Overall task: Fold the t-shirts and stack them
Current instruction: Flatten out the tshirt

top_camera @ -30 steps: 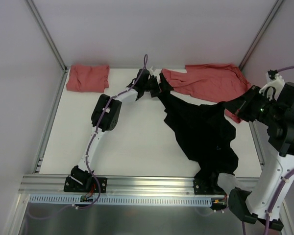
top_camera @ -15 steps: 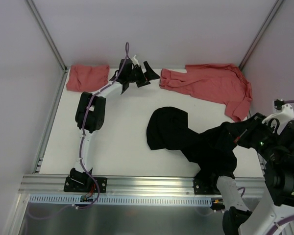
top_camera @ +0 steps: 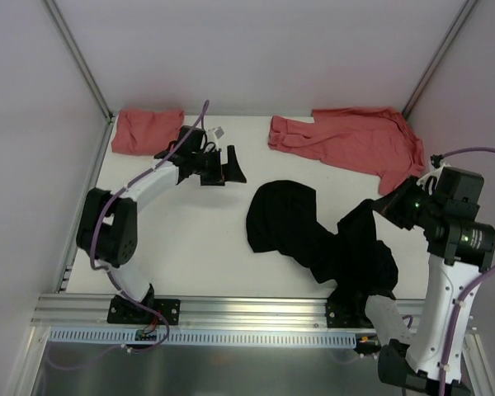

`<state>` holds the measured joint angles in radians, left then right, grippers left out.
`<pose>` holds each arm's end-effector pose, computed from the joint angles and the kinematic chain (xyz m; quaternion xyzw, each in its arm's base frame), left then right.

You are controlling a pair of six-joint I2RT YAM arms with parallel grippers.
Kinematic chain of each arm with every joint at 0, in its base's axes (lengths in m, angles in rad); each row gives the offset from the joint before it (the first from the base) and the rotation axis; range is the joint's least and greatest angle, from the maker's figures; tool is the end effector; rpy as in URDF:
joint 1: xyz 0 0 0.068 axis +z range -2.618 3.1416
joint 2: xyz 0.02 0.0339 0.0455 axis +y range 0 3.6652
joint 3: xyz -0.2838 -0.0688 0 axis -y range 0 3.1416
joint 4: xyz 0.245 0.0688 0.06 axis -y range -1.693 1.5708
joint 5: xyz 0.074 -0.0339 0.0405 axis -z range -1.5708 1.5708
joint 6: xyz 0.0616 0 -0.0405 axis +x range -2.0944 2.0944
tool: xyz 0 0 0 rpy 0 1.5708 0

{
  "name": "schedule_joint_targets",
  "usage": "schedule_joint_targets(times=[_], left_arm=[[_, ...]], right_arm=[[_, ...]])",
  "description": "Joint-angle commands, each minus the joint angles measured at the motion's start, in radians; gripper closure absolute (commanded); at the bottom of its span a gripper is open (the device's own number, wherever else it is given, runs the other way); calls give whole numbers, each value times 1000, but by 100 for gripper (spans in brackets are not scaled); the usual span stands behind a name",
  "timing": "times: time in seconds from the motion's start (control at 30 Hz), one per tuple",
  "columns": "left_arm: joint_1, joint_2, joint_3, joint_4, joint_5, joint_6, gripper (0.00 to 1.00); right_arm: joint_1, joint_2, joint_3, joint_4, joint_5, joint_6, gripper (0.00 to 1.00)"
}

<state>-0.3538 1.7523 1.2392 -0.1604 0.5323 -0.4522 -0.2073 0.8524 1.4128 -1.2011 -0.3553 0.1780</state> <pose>0.3770 -0.1726 0.2454 0.0712 0.8739 -0.3821 0.2920 0.1164 -0.0026 0.4295 0.0906 0.8786 0.1515 0.4437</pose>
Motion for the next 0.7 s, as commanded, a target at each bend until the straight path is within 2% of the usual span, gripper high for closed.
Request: schedule_joint_targets(times=[0.0,0.1,0.2,0.37,0.67], left_arm=[[-7,-207,-64,-304,-156,270,1],[-31,-275,-162,-330,-261,282,1],[-86,-323,-245,-283,-276,228,1],[-250,-246,-270,-288,-345,198,1],[-321,-171,-351,-119,-299,96,1]], right_arm=[[5,75,-21,207,27,52,100],[5,146,-14,256,16,49,99],[6,187,-9,294,18,41,100],[29,211,-8,314,38,35,100],[29,175,-43,295,53,29,100]])
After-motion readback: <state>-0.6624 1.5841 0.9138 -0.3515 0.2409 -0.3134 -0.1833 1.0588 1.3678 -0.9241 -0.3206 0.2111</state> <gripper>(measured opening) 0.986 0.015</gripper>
